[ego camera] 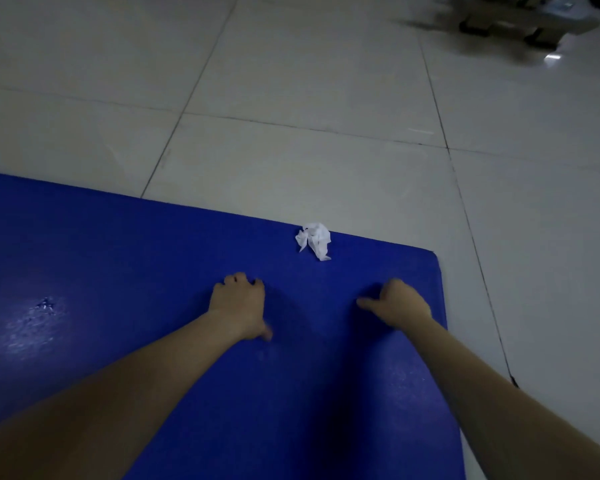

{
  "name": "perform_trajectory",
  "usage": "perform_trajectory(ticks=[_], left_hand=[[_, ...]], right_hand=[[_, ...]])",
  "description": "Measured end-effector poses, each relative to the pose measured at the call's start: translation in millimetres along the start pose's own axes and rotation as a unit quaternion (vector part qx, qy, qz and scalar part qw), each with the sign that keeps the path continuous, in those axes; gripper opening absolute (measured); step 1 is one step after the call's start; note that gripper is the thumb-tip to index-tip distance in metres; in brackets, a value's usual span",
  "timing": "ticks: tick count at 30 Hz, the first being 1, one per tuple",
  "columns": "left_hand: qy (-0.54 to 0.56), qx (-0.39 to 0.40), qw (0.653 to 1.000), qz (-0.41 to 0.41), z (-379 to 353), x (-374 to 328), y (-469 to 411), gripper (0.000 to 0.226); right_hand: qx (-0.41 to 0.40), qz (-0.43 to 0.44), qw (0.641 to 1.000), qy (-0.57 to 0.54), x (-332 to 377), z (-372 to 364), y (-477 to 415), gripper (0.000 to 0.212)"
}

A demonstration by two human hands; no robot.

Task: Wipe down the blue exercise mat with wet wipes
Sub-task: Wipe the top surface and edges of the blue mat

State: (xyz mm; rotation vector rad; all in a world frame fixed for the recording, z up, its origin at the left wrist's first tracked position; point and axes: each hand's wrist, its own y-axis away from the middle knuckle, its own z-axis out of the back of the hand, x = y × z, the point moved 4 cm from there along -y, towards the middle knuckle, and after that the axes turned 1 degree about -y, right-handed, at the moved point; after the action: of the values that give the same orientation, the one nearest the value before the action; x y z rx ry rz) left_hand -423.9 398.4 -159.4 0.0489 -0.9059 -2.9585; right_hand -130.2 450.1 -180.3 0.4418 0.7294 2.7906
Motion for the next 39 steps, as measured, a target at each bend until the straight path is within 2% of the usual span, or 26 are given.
perform_trajectory(ticks=[1, 2, 4, 7, 12, 15, 16, 19, 23, 26, 30, 33, 37, 39], left_hand=[[0.034, -0.033, 0.999, -0.008, 10.0, -7.0, -7.3, 0.065], [0.079, -0.074, 0.994, -0.019, 20.0, -15.7, -15.6, 0.044], [0.141, -0.157, 0.976, -0.055, 39.8, -37.8, -36.3, 0.028], [0.165, -0.249, 0.951, -0.085, 66.6, -72.7, -70.5, 0.028], [0.113, -0.191, 0.970, -0.102, 62.7, -99.7, -111.6, 0.021], [0.193, -0.207, 0.950, -0.134, 56.0, -113.4, -115.4, 0.002], [0.186, -0.230, 0.944, -0.148, 56.0, -118.0, -113.7, 0.006], [0.115, -0.273, 0.939, -0.175, 48.4, -125.4, -118.9, 0.005], [-0.018, -0.234, 0.947, -0.219, 49.1, -121.1, -125.2, 0.024], [0.007, -0.223, 0.959, -0.172, 60.5, -91.7, -125.6, 0.027], [0.047, -0.217, 0.974, -0.040, 65.7, -12.0, -122.8, 0.023], [0.116, -0.241, 0.963, 0.039, 57.6, 43.5, -118.0, 0.016], [0.281, -0.217, 0.933, 0.059, 56.3, 35.0, -107.8, 0.013], [0.302, -0.225, 0.926, 0.040, 56.7, 6.9, -104.8, 0.009]], right_hand=[[0.039, -0.014, 0.999, 0.008, -11.5, -8.3, 0.9, 0.060], [0.050, -0.016, 0.999, 0.010, -17.6, -13.6, 0.3, 0.069], [0.049, -0.009, 0.999, 0.016, -18.5, -15.3, -1.2, 0.080], [0.051, -0.001, 0.998, 0.025, -16.1, -14.1, -4.8, 0.084], [0.054, 0.010, 0.998, 0.036, -15.5, -15.2, -5.2, 0.084], [0.046, 0.016, 0.998, 0.046, -15.3, -16.7, -6.6, 0.084], [0.047, 0.018, 0.998, 0.048, -14.5, -18.1, -7.8, 0.084], [0.050, 0.025, 0.997, 0.058, -15.0, -18.0, -10.3, 0.085], [0.051, 0.026, 0.996, 0.062, -15.5, -15.9, -11.1, 0.083], [0.049, 0.027, 0.997, 0.059, -15.7, -15.3, -10.3, 0.087], [0.048, 0.025, 0.997, 0.056, -16.0, -15.4, -10.1, 0.095], [0.052, 0.026, 0.997, 0.053, -14.5, -16.6, -9.3, 0.098], [0.056, 0.027, 0.996, 0.060, -12.7, -14.9, -7.8, 0.100], [0.056, 0.027, 0.996, 0.064, -12.8, -13.6, -7.4, 0.100]])
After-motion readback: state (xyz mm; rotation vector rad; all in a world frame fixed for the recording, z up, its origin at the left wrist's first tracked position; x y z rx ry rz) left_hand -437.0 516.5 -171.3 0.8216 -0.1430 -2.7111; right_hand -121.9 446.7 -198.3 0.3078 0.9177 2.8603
